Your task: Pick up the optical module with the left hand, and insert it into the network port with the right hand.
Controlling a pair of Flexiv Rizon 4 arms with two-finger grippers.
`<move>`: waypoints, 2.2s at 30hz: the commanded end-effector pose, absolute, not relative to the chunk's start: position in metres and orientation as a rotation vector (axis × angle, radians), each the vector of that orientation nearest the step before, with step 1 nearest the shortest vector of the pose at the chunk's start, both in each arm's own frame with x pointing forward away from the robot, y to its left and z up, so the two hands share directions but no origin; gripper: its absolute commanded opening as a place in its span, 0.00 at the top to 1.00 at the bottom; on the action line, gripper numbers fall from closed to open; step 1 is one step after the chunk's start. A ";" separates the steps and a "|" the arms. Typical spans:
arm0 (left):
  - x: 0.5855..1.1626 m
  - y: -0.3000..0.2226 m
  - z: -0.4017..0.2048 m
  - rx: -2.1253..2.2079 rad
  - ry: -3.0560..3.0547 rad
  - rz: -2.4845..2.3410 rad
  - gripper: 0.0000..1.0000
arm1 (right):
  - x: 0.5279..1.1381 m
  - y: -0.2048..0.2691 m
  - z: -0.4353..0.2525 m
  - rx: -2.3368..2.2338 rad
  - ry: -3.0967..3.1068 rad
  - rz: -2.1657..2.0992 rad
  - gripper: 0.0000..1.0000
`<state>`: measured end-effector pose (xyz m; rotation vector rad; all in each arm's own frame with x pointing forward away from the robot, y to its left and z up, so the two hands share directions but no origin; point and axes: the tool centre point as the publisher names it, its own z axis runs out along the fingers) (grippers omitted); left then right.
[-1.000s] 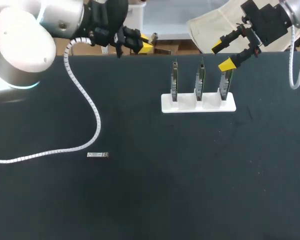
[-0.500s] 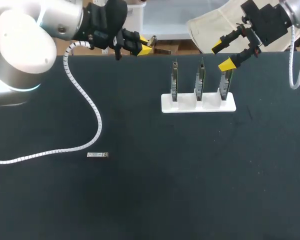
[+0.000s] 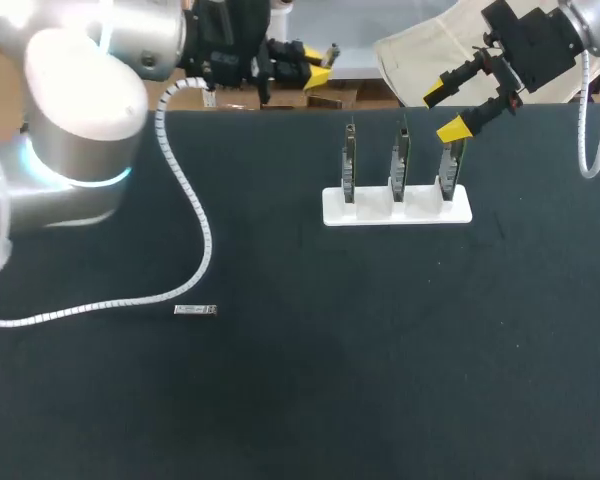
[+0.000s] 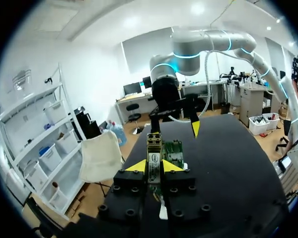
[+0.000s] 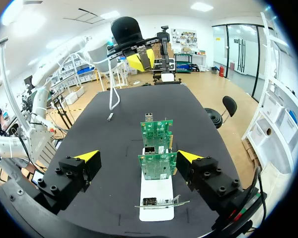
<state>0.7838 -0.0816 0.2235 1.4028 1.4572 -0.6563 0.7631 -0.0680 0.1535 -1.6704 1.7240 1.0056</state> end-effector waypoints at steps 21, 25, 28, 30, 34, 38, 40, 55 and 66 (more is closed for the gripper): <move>0.791 -0.169 0.210 1.386 1.229 -0.982 1.00 | 0.763 -0.068 0.153 -1.670 1.722 1.005 0.00; 0.788 -0.166 0.205 1.340 1.257 -1.009 1.00 | 0.763 -0.068 0.153 -1.670 1.722 1.005 0.00; 0.786 -0.166 0.203 1.340 1.259 -1.011 1.00 | 0.763 -0.068 0.153 -1.670 1.722 1.005 0.00; 0.784 -0.166 0.203 1.339 1.262 -1.014 1.00 | 0.763 -0.068 0.153 -1.670 1.722 1.005 0.00; 0.782 -0.167 0.202 1.329 1.269 -1.022 1.00 | 0.763 -0.068 0.153 -1.670 1.722 1.005 0.00; 0.779 -0.170 0.199 1.309 1.274 -1.044 1.00 | 0.763 -0.068 0.153 -1.670 1.722 1.005 0.00; 0.778 -0.172 0.197 1.297 1.273 -1.057 1.00 | 0.763 -0.068 0.153 -1.670 1.722 1.005 0.00; 0.774 -0.180 0.186 1.263 1.302 -1.144 1.00 | 0.763 -0.068 0.153 -1.670 1.722 1.005 0.00; 0.774 -0.185 0.184 1.284 1.316 -1.173 1.00 | 0.763 -0.068 0.153 -1.670 1.722 1.005 0.00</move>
